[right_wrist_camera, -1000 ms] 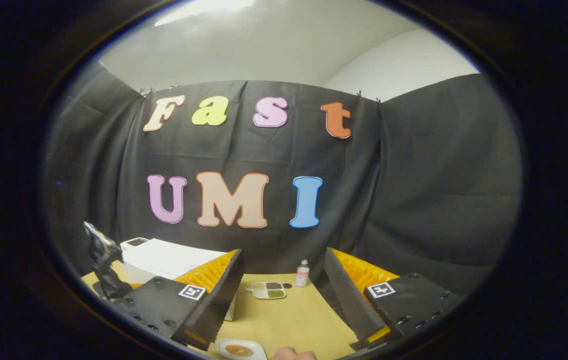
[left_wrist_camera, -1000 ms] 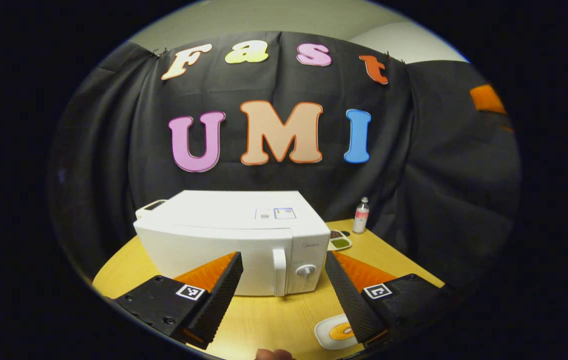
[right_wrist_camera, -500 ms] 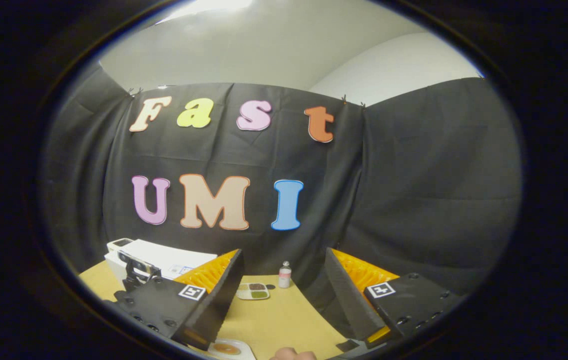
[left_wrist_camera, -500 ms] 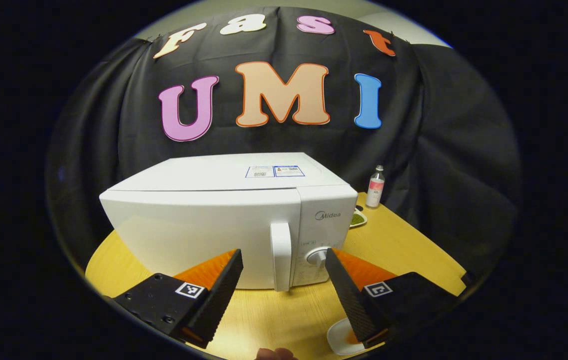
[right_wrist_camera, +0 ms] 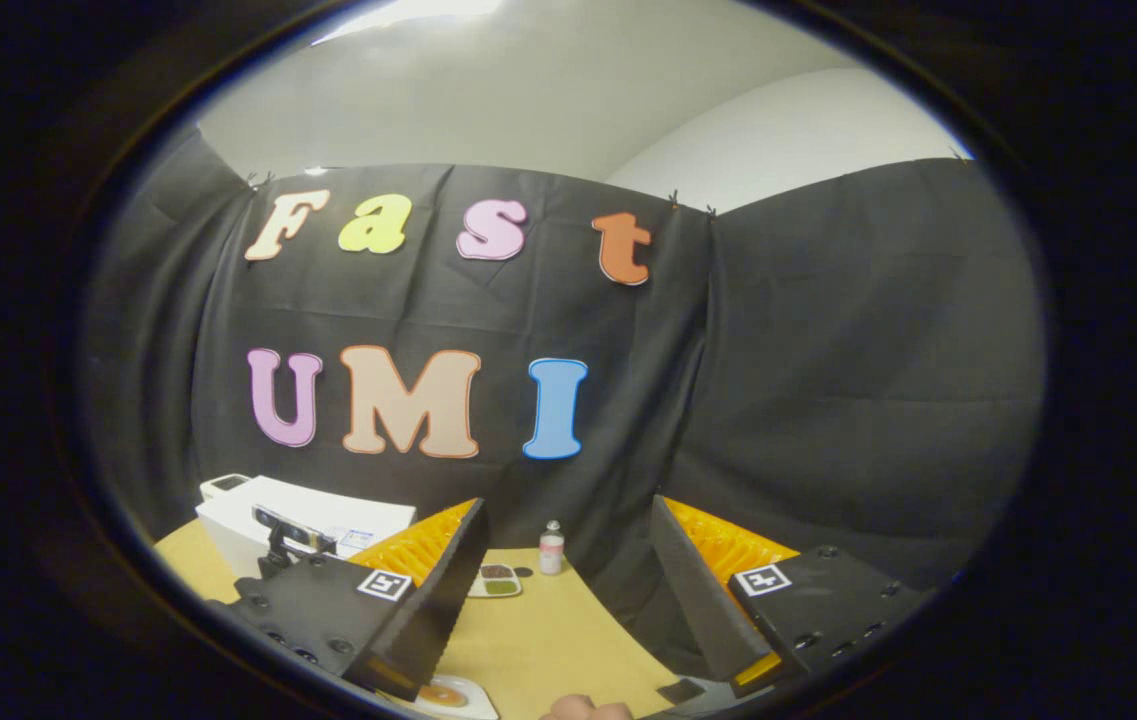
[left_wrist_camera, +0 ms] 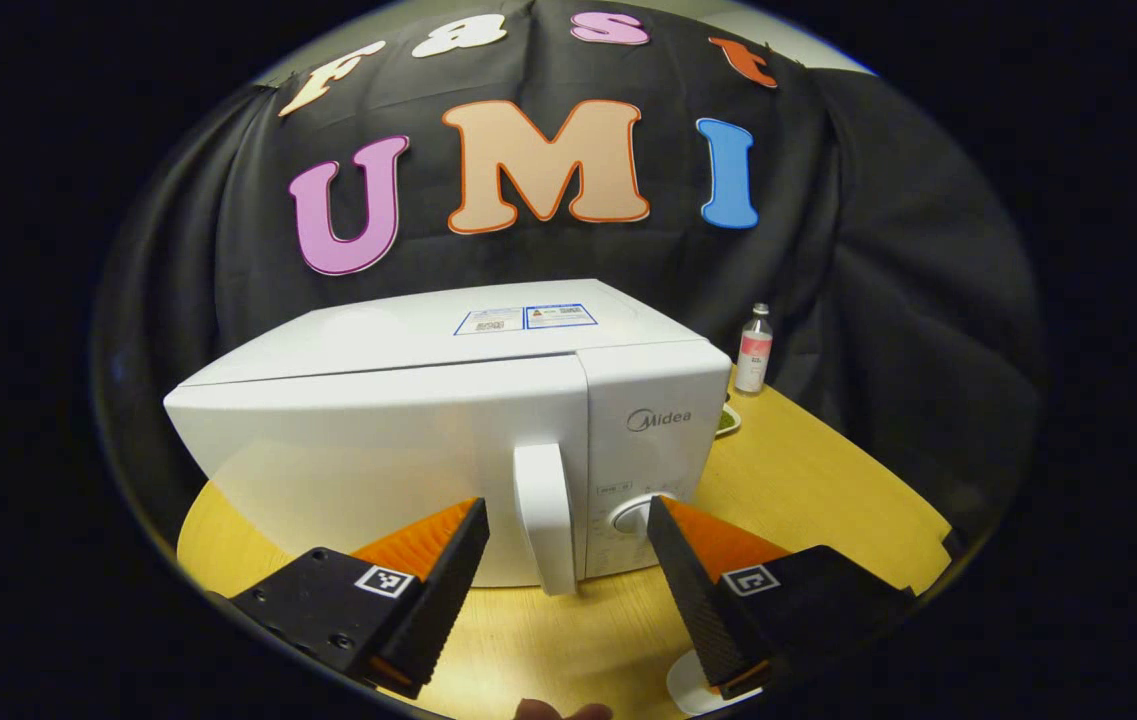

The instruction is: Open the microwave oven with the left hand, put the food in, and close the microwave oven.

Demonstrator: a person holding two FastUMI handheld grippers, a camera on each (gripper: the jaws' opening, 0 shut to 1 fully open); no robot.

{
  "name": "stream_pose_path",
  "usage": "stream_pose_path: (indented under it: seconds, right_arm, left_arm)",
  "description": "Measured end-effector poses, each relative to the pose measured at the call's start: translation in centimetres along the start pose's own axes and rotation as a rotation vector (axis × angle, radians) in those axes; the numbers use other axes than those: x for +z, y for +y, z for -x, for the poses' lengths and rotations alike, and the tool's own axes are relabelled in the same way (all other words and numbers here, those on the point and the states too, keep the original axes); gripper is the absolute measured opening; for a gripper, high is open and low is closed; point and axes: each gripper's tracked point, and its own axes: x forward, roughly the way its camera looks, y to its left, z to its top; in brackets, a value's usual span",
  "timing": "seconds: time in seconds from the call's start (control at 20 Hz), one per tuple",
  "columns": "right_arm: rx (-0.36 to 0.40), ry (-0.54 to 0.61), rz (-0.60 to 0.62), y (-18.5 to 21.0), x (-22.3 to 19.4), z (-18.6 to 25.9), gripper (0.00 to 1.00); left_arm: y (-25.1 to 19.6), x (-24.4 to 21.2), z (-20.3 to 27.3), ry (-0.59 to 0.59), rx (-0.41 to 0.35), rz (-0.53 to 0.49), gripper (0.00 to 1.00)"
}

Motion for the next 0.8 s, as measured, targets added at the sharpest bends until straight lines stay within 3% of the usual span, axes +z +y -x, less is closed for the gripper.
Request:
stream_pose_path:
  seconds: [0.25,0.3,0.35,0.4,0.45,0.8]
  right_arm:
    - [-0.008,0.008,-0.008,-0.6,-0.1,0.0,1.00]
    - [-0.007,0.010,-0.008,-0.7,-0.2,0.1,0.96]
    - [-0.007,0.008,-0.009,-0.7,0.0,0.1,0.96]
    - [-0.007,0.005,-0.010,-0.8,0.0,0.0,1.00]
    - [-0.006,0.002,-0.012,-0.8,0.1,0.0,0.96]
    - [0.011,0.006,-0.013,-0.5,-0.1,0.1,0.96]
  left_arm:
    - [0.0,-0.3,-0.6,0.018,0.002,0.009,0.70]
    - [0.6,-0.3,-0.4,0.026,0.035,-0.009,0.67]
    - [1.3,-0.6,-0.6,0.041,0.052,-0.018,0.39]
    - [1.1,-0.3,-0.7,0.026,0.049,-0.004,0.24]
    - [1.0,-0.2,-0.8,0.023,0.041,0.003,0.24]
    - [1.1,-0.5,-0.5,0.043,0.017,-0.005,0.11]
